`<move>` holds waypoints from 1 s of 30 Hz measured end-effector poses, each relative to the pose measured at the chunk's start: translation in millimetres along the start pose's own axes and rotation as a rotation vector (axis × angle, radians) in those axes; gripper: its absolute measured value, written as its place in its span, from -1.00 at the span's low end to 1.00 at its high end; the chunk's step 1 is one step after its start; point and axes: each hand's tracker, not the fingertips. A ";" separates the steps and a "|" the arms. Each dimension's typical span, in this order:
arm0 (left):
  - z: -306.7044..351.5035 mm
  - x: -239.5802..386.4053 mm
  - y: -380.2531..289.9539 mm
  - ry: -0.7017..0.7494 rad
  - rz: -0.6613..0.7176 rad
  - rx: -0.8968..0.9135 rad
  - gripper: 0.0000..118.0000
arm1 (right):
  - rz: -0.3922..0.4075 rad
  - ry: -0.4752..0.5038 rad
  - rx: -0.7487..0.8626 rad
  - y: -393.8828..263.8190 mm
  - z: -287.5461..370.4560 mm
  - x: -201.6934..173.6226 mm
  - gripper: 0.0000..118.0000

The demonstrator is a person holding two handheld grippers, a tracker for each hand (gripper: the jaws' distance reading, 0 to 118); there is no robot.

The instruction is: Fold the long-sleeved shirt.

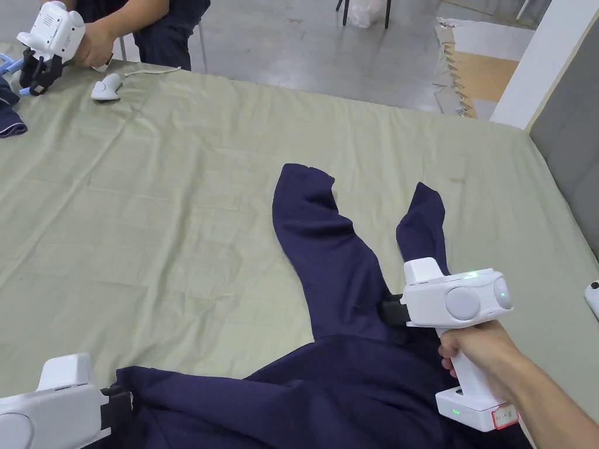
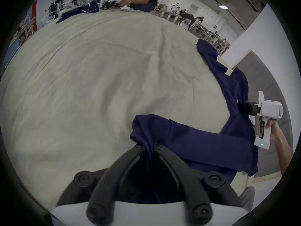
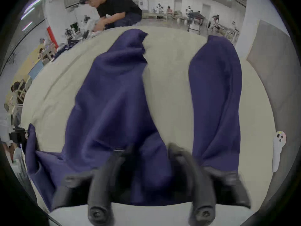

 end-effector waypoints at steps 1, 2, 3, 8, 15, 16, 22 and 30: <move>0.7 0.1 -1.4 -0.001 0.002 0.005 -0.77 | 0.012 -0.010 0.006 -3.5 3.0 -3.6 -0.98; 1.8 0.3 -2.6 -0.001 0.004 0.009 -0.77 | 0.012 -0.017 0.007 -6.2 5.1 -8.6 -0.98; 3.5 0.3 -4.6 -0.004 0.011 0.016 -0.77 | -0.012 0.002 -0.006 -5.8 9.5 -7.5 -0.98; 16.1 -7.1 -10.2 -0.075 0.072 0.080 -0.77 | -0.162 0.138 0.146 -19.0 51.3 2.0 -1.00; 79.3 -1.2 -5.4 -0.206 0.097 0.314 -0.77 | -0.230 0.180 0.405 -25.4 161.1 11.1 -1.00; 90.2 4.3 -1.1 -0.221 0.083 0.351 -0.77 | -0.234 0.181 0.439 -26.0 177.3 11.5 -1.00; 168.3 42.9 33.0 -0.293 -0.019 0.563 -0.77 | -0.247 0.121 0.626 -16.0 278.1 13.0 -1.00; 279.1 93.9 122.1 -0.354 -0.167 0.836 -0.77 | -0.202 0.051 0.854 42.2 434.2 15.0 -1.00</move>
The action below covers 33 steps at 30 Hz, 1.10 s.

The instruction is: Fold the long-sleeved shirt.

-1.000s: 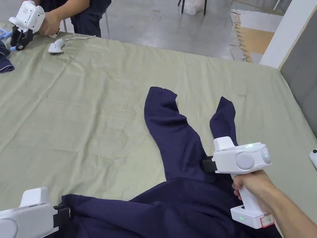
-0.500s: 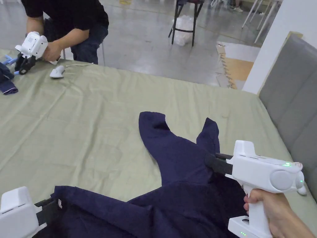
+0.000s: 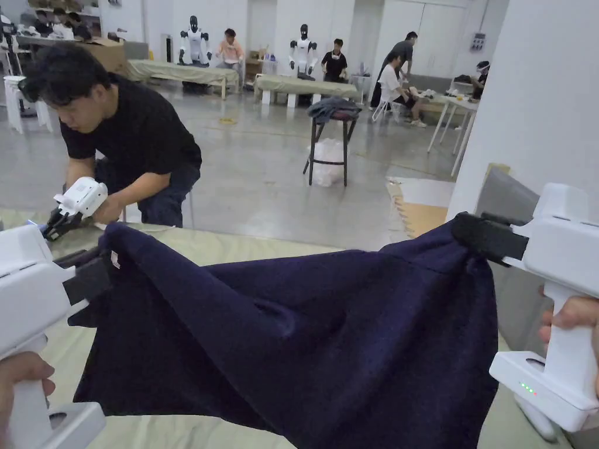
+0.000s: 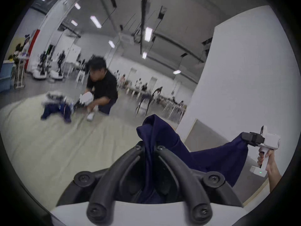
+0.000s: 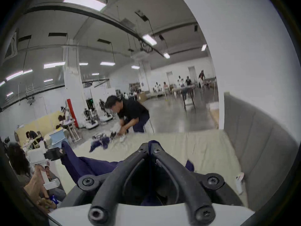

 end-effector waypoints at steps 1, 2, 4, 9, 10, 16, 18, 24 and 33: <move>-2.2 6.7 19.2 0.006 -0.016 0.026 -0.77 | 0.022 -0.010 0.026 19.5 4.2 -5.8 -1.00; -6.0 10.6 39.2 -0.004 -0.027 0.053 -0.77 | 0.023 -0.022 0.054 39.7 7.6 -7.9 -1.00; -12.5 22.9 77.5 -0.012 -0.029 0.086 -0.77 | 0.052 -0.057 0.098 78.0 11.1 -14.0 -1.00; -38.1 65.7 168.5 -0.028 -0.130 0.171 -0.78 | 0.095 -0.131 0.195 165.1 9.8 -30.5 -1.00; -42.2 77.3 182.5 -0.022 -0.136 0.171 -0.78 | 0.112 -0.141 0.215 180.4 7.9 -32.7 -1.00; -90.6 102.0 258.5 0.001 -0.155 0.224 -0.78 | 0.159 -0.240 0.262 247.7 -19.8 -36.8 -1.00; -101.8 111.5 269.9 0.026 -0.168 0.235 -0.78 | 0.173 -0.264 0.277 260.4 -32.0 -36.6 -1.00; -162.6 122.8 309.9 0.096 -0.206 0.246 -0.78 | 0.217 -0.318 0.306 293.9 -78.4 -33.0 -1.00; -244.8 132.9 370.8 0.146 -0.244 0.287 -0.78 | 0.226 -0.376 0.389 342.0 -152.1 -30.1 -1.00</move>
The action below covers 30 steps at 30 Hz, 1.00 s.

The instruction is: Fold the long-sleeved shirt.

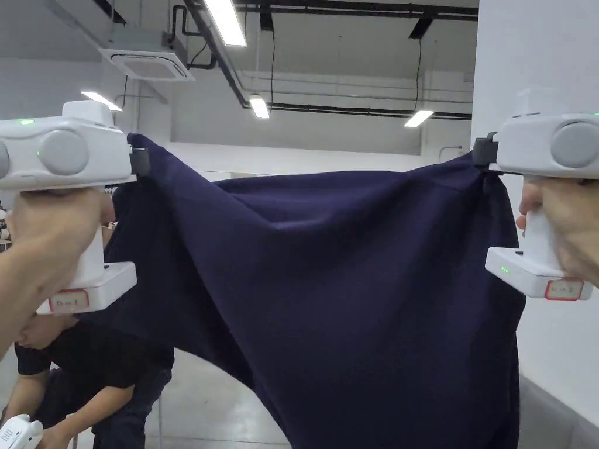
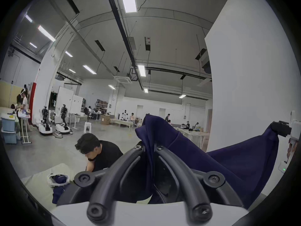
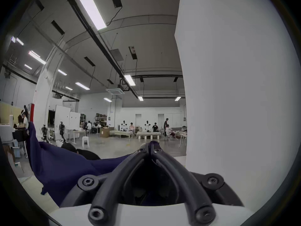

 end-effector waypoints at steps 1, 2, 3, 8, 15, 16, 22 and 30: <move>-5.9 1.2 3.9 -0.004 0.007 0.003 -0.78 | -0.002 -0.014 0.020 2.0 -6.4 -2.4 -1.00; -11.3 2.3 5.4 -0.004 0.008 0.009 -0.78 | -0.012 -0.017 0.034 2.4 -11.2 -3.8 -1.00; -15.6 3.9 5.3 0.001 -0.009 0.017 -0.78 | -0.014 -0.011 0.045 1.8 -14.1 -5.1 -1.00; -26.3 1.9 -12.6 -0.004 -0.050 0.000 -0.78 | 0.026 0.018 0.040 -20.8 -23.8 -5.0 -1.00; -22.0 -14.7 -123.2 -0.028 -0.107 -0.157 -0.78 | 0.013 0.045 -0.150 -126.6 -17.5 7.1 -1.00; -16.0 -16.0 -145.9 -0.037 -0.111 -0.183 -0.78 | 0.012 0.044 -0.190 -148.2 -13.6 10.8 -1.00; 31.5 -31.4 -262.4 -0.071 -0.067 -0.360 -0.78 | -0.058 0.073 -0.364 -259.8 36.3 27.9 -1.00; 163.4 -53.6 -372.6 -0.121 0.049 -0.499 -0.78 | -0.077 0.109 -0.484 -366.3 158.4 56.9 -1.00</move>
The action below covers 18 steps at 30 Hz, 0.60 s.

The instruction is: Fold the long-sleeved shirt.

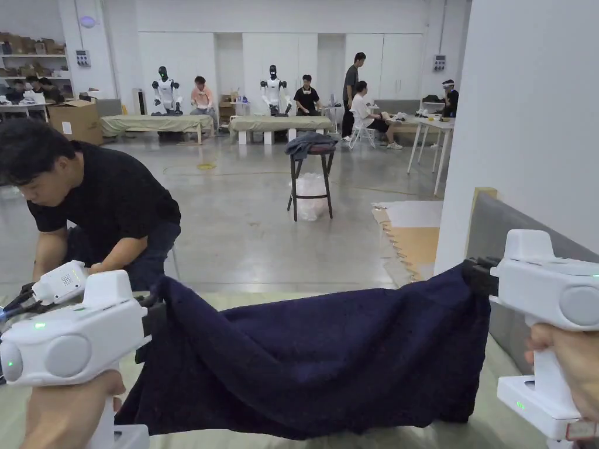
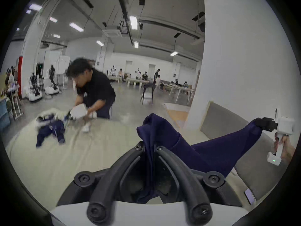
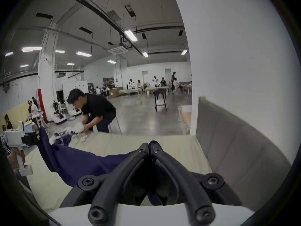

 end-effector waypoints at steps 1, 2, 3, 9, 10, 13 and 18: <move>15.2 -3.9 -22.7 -0.006 0.023 0.021 -0.78 | -0.018 0.010 0.002 -19.6 14.9 2.4 -1.00; 25.7 -7.7 -41.9 -0.030 0.036 -0.004 -0.78 | -0.041 0.032 -0.015 -38.7 30.9 0.7 -1.00; 34.3 -11.1 -62.0 -0.027 0.005 -0.055 -0.78 | -0.020 0.035 -0.029 -53.7 44.7 -0.3 -1.00; 118.0 -27.0 -177.6 -0.061 0.008 -0.175 -0.78 | 0.067 0.097 -0.191 -163.9 139.3 -13.2 -1.00; 133.0 -29.0 -198.2 -0.044 -0.028 -0.187 -0.78 | 0.058 0.091 -0.230 -184.0 155.8 -17.6 -1.00; 166.0 -34.7 -248.7 -0.071 -0.032 -0.315 -0.78 | 0.079 0.107 -0.365 -241.8 187.4 -22.2 -1.00; 190.3 -36.7 -302.8 -0.084 -0.098 -0.491 -0.78 | 0.098 0.105 -0.567 -315.9 214.5 -22.6 -1.00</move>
